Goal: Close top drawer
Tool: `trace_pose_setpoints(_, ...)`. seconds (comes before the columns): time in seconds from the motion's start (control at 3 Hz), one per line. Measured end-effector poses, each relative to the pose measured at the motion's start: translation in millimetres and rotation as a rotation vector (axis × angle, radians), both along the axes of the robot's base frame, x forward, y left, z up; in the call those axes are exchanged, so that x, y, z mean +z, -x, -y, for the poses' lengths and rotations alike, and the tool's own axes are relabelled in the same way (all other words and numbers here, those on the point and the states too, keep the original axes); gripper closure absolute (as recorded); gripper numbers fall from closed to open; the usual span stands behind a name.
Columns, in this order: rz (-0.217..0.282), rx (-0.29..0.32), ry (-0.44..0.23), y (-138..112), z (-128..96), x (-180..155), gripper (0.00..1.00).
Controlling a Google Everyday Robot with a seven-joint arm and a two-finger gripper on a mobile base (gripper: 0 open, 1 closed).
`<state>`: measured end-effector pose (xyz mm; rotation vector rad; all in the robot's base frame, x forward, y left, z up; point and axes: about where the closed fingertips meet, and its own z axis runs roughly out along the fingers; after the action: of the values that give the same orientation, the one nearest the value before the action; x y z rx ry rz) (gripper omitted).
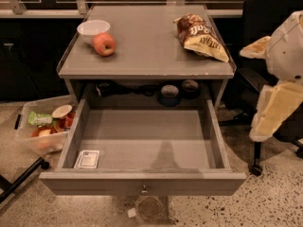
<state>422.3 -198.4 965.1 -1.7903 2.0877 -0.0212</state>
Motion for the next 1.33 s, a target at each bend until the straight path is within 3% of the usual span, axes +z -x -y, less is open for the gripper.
trace_pose_setpoints(0.33,-0.007,0.140,-0.066,10,-31,-44,0.00)
trace_pose_setpoints(0.67,-0.004,0.198,-0.106,17,-53,-102,0.00)
trace_pose_setpoints(1.0,0.016,0.228,-0.110,18,-75,-160,0.00)
trace_pose_setpoints(1.33,0.057,0.212,-0.110,9,-76,-164,0.00)
